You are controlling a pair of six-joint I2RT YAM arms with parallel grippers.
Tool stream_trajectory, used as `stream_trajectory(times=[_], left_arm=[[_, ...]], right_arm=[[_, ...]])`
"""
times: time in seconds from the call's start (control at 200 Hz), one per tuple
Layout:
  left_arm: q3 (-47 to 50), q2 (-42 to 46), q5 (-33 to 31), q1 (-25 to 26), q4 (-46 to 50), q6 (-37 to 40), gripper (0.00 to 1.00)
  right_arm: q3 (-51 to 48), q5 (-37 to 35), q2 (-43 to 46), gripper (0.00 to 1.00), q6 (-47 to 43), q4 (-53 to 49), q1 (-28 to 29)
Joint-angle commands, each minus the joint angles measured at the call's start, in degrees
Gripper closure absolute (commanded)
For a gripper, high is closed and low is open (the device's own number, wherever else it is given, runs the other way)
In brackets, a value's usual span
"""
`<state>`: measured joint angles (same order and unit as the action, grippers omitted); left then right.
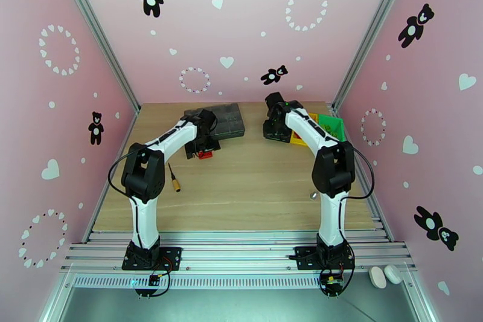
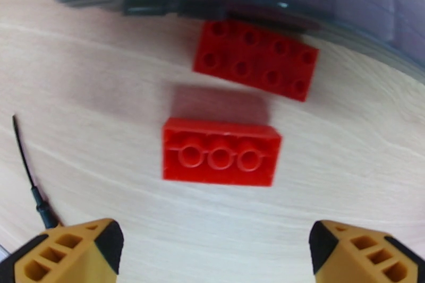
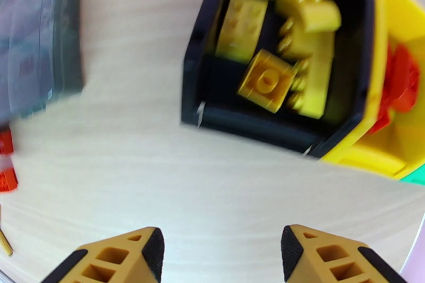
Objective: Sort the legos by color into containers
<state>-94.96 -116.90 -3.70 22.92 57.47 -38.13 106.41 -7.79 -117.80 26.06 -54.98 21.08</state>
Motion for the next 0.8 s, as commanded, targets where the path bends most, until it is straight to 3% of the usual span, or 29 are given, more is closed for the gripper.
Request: stream_trajectory(times=[0.0,0.551,0.796], left_arm=[[0.1,-2.9,1.3,-0.5,-2.2,1.5,0.02],[-5.0,-10.1,0.0,-1.8,-2.7,3.2,0.14],[-4.5,-9.2,1.1,-1.1,-2.8,4.2,0.41]], right_arm=[[-2.1,-0.1,4.1,0.37,1.9,0.1,1.0],[-7.8,-0.8,9.7,0.38,4.6,0.3,1.7],[-10.8,-2.2,12.1,0.38,4.9,0.3,1.6]])
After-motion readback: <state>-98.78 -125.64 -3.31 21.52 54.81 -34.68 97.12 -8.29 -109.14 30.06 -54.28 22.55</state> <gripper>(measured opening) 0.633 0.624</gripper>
